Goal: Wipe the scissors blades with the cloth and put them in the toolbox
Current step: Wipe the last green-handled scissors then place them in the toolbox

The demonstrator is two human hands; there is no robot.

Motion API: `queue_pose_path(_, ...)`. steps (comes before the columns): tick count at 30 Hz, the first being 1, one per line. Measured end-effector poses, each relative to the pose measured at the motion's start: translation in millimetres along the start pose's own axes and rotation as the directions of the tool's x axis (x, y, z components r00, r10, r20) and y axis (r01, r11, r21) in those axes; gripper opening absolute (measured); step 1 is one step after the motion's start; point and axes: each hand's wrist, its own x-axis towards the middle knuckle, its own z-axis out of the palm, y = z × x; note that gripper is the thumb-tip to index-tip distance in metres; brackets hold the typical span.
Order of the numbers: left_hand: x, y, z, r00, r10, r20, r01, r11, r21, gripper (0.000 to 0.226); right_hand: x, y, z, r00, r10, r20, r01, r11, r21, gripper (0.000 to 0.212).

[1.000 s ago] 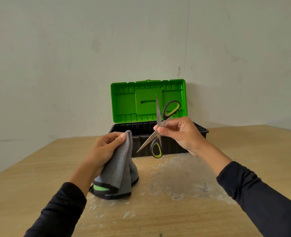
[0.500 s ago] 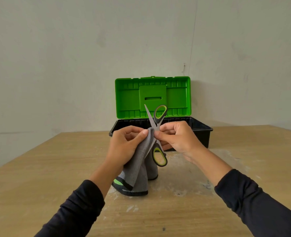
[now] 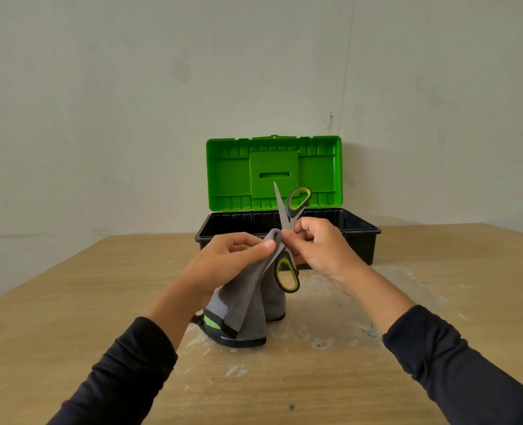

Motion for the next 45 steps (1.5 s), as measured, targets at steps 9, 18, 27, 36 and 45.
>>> queue_pose_path(9,1.1,0.4,-17.0,0.999,0.037,-0.027,-0.043,0.97,-0.241,0.02,2.4,-4.6,-21.1,0.995,-0.057,-0.085,0.059,0.998,0.023,0.022)
queue_pose_path(18,4.9,-7.9,-25.8,0.998,0.041,0.045,-0.008,0.814,-0.58,0.024,1.3,-15.3,-32.4,0.985,-0.151,-0.086,0.146,0.987,-0.061,0.021)
queue_pose_path(27,5.5,-10.9,1.9,0.985,0.094,0.144,-0.019,0.892,-0.453,0.025,-3.5,-15.2,-5.0,0.984,-0.179,-0.005,0.177,0.977,-0.119,0.028)
queue_pose_path(36,8.0,-11.0,6.9,0.974,0.227,0.012,-0.227,0.973,-0.037,0.01,-4.0,-14.2,1.0,1.0,-0.009,-0.003,0.009,1.0,-0.027,0.018)
queue_pose_path(45,9.0,-14.2,2.2,0.976,0.215,-0.02,-0.215,0.976,0.015,0.012,-1.4,-16.9,-14.9,0.998,0.054,-0.031,-0.049,0.989,0.142,0.013)
